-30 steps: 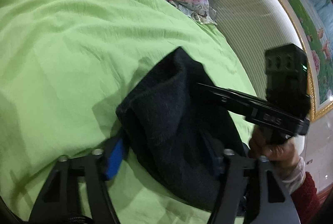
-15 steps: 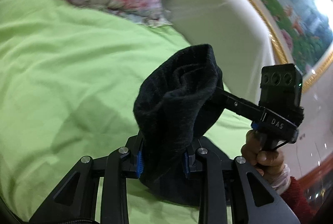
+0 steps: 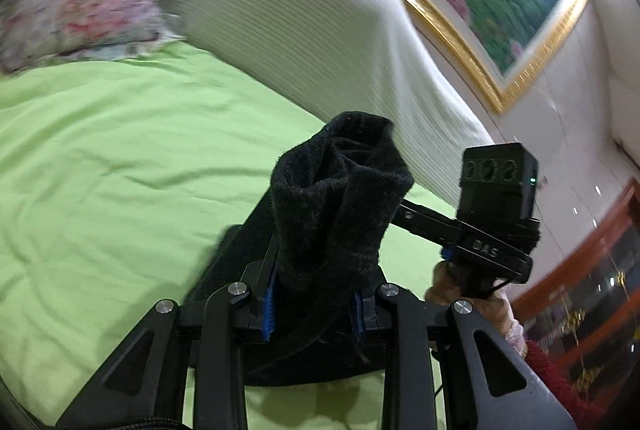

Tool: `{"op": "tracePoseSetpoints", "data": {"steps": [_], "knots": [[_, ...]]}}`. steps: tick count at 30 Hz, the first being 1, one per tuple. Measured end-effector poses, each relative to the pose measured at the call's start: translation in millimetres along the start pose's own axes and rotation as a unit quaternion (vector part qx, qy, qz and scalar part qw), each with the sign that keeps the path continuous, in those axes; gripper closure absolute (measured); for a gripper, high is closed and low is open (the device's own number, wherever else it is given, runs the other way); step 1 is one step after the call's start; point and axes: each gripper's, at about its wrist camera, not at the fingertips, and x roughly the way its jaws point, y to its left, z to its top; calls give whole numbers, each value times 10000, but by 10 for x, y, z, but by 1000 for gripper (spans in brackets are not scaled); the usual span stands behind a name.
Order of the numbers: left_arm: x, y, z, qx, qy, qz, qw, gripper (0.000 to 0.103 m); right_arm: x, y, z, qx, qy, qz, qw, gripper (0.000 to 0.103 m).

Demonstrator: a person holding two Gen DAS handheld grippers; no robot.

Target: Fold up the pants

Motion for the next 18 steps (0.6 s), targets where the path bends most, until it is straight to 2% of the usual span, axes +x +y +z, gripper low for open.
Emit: {"op": "tracePoseSetpoints", "data": {"steps": [9, 18], "knots": [[537, -771, -321, 564, 499, -251, 9968, 76, -698, -296, -401, 478, -523, -361, 9968, 84], [945, -1132, -591, 938, 896, -212, 9913, 76, -985, -503, -746, 845, -720, -610, 9919, 84]]}}
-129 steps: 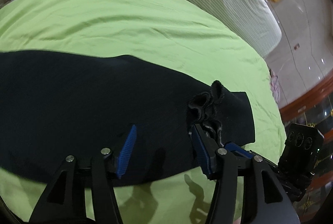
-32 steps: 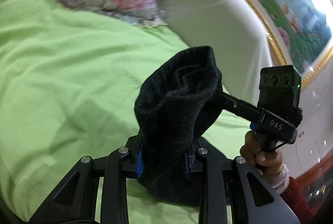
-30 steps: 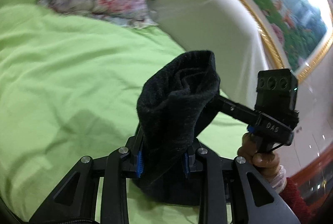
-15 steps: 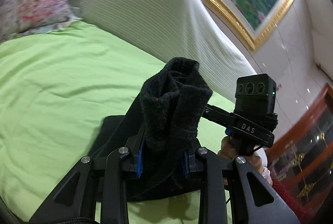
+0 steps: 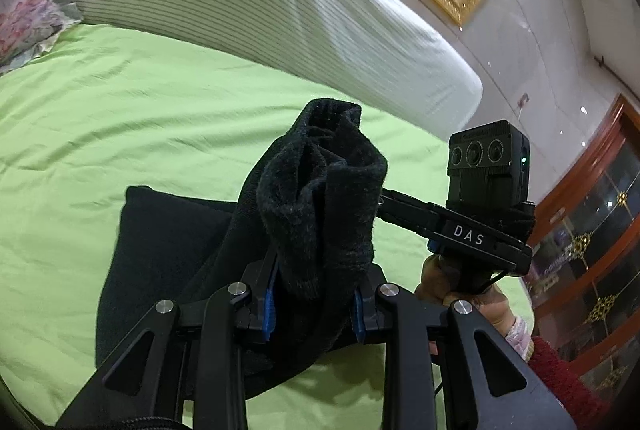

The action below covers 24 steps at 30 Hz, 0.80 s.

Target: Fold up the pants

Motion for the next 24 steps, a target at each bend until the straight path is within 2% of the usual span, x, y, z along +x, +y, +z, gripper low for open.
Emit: {"op": "tracePoseSetpoints", "data": {"steps": [8, 12, 18, 20, 24], "knots": [[377, -204, -36, 260, 270, 62, 9993, 74, -159, -285, -184, 364, -55, -234, 9990, 84], [508, -237, -80, 353, 361, 30, 9987, 68, -201, -364, -257, 545, -37, -577, 9968, 77], [632, -228, -144, 447, 529, -95, 9976, 53, -412, -426, -411, 798, -183, -1281, 9884, 77], [659, -267, -208, 524, 564, -180, 9969, 43, -505, -395, -458, 876, -305, -1514, 9841, 77], [683, -313, -303, 570, 661, -338, 9956, 37, -652, -370, -539, 1215, -528, -1913, 9726, 73]]}}
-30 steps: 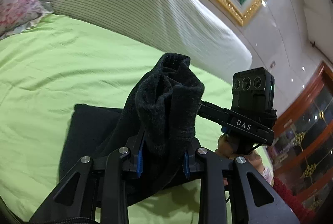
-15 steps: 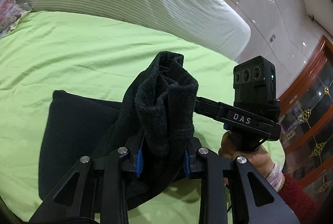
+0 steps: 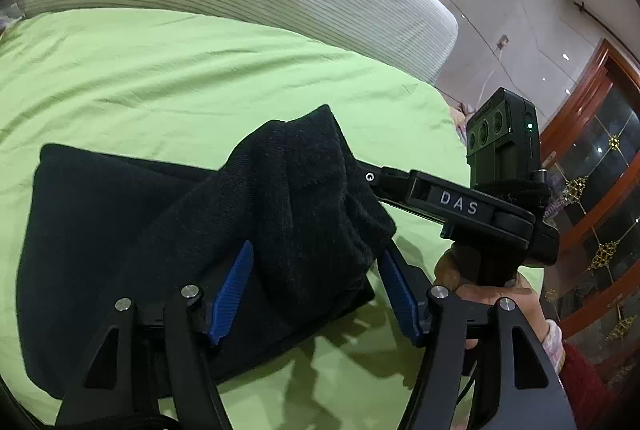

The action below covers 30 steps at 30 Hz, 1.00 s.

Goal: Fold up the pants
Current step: 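Lay the folded end down and open both grippers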

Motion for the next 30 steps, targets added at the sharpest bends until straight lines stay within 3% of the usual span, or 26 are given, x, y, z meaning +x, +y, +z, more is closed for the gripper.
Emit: {"op": "tracePoseSetpoints", "data": {"steps": [5, 9, 15, 25, 30], "knots": [[-87, -34, -30, 5, 36, -240, 9997, 30, -152, -55, -86, 470, -206, -398, 9979, 56], [-277, 35, -44, -81, -77, -296, 9995, 25, -311, -24, -168, 650, -464, -704, 9943, 53], [-532, 299, -52, -513, -245, -54, 9984, 23, -513, 110, -253, 723, -813, -976, 9893, 46], [-775, 757, -48, -1079, -426, 476, 9921, 23, -610, 777, -310, -41, -1233, -1548, 9802, 31], [-873, 919, -35, -1209, -504, 667, 9891, 22, -601, 879, -389, -209, -1331, -1847, 9735, 24]]}}
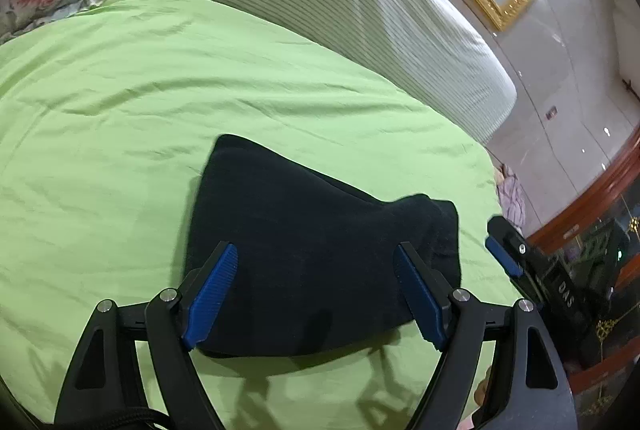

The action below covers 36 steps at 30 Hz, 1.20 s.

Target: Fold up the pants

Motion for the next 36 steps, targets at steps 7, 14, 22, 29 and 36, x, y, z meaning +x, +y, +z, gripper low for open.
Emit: {"op": "tracePoseSetpoints", "data": {"steps": [7, 14, 22, 29, 36], "knots": [[96, 159, 60, -36, 112, 299, 9995, 21, 104, -42, -117, 119, 268, -15, 9996, 24], [367, 185, 157, 153, 358, 457, 9982, 21, 244, -76, -138, 239, 489, -41, 9985, 24], [713, 194, 239, 511, 557, 1086, 9912, 20, 472, -42, -123, -76, 732, -422, 9964, 24], [890, 483, 279, 71, 805, 935, 9923, 19, 555, -326, -247, 101, 854, -456, 9953, 23], [943, 613, 305, -81, 838, 871, 9926, 19, 606, -455, -286, 181, 838, -380, 9956, 20]]}}
